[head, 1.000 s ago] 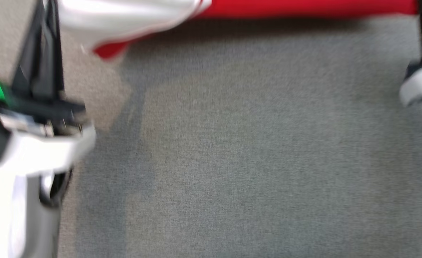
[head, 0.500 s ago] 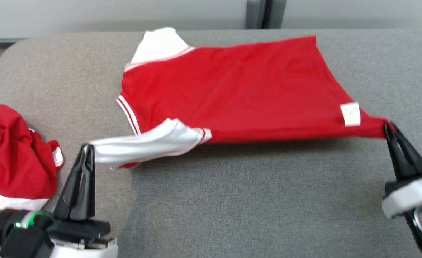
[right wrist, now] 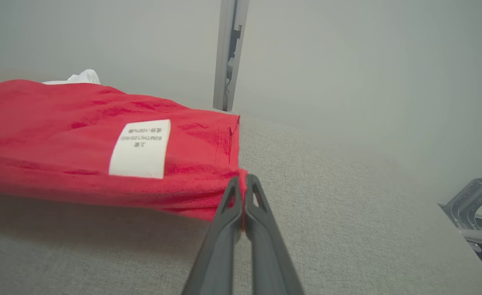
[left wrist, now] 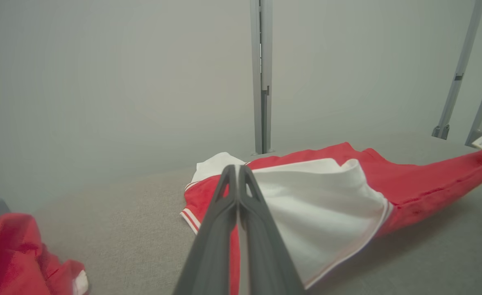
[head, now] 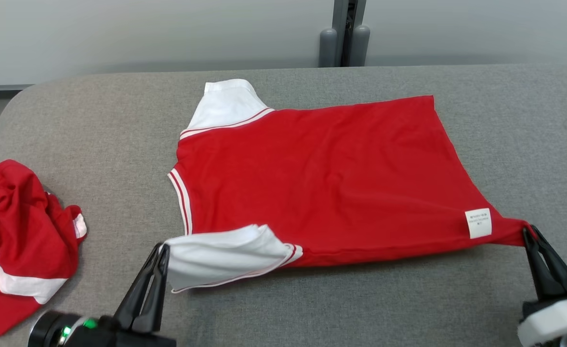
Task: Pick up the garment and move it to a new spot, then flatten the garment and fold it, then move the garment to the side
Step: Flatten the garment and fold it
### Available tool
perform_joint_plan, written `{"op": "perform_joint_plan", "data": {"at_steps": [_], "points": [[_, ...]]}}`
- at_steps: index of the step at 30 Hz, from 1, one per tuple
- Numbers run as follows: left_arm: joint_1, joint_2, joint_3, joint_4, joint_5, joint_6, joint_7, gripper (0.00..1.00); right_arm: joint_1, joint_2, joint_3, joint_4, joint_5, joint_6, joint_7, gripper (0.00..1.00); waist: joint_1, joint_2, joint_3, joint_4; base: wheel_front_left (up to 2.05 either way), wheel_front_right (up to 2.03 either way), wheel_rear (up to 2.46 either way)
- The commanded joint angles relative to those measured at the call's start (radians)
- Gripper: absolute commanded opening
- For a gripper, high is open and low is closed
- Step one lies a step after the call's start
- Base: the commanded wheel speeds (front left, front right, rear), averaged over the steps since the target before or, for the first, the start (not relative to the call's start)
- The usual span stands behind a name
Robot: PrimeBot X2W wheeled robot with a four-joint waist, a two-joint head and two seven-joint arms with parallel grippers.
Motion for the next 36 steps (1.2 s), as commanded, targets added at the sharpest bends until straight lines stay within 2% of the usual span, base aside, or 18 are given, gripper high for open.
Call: {"op": "perform_joint_plan", "data": {"at_steps": [1,6,11,21,28,29,30,31,36], "points": [[-0.06,0.011,-0.014,0.031,0.014,-0.003,-0.002,0.0,-0.046,0.007,0.013,0.029,-0.002,0.0,0.0,0.0,0.0,0.0,0.003,-0.002,0.0,0.0,0.0],[-0.194,0.015,-0.032,0.128,0.036,-0.001,-0.002,0.0,-0.155,0.006,0.056,0.137,0.007,0.0,0.0,0.0,0.0,0.0,0.025,0.006,0.0,0.0,0.0],[-0.299,0.013,-0.016,0.219,0.053,0.023,-0.002,0.0,-0.267,0.006,0.097,0.242,0.001,0.0,0.0,0.0,0.0,0.0,0.052,0.012,0.0,0.0,0.0],[-0.496,0.032,-0.078,0.456,0.088,0.007,-0.002,0.0,-0.444,-0.011,0.176,0.399,0.003,0.0,0.0,0.0,0.0,0.0,0.122,0.031,0.0,0.0,0.0],[-0.621,0.038,-0.117,0.615,0.072,-0.002,-0.002,0.0,-0.529,-0.009,0.235,0.502,0.019,0.0,0.0,0.02,0.0,0.0,0.158,0.032,0.0,0.0,0.0],[-0.629,0.036,-0.118,0.63,0.067,-0.002,-0.002,0.24,-0.536,-0.008,0.239,0.51,0.021,0.0,0.0,0.33,0.0,0.0,0.159,0.031,0.0,0.0,0.0],[-0.638,0.036,-0.117,0.64,0.065,-0.003,-0.002,0.55,-0.54,-0.008,0.239,0.513,0.022,0.0,0.0,1.0,0.0,0.0,0.16,0.03,0.0,0.0,0.0],[-0.642,0.032,-0.11,0.645,0.056,0.001,-0.002,1.0,-0.546,-0.008,0.232,0.506,0.022,0.0,0.0,1.0,0.0,0.0,0.16,0.029,0.0,0.0,0.0],[-0.591,0.008,-0.053,0.664,-0.006,0.034,-0.002,1.0,-0.491,-0.001,0.19,0.44,0.025,0.0,0.0,1.0,0.0,0.0,0.138,0.019,0.0,0.0,0.0]]}}
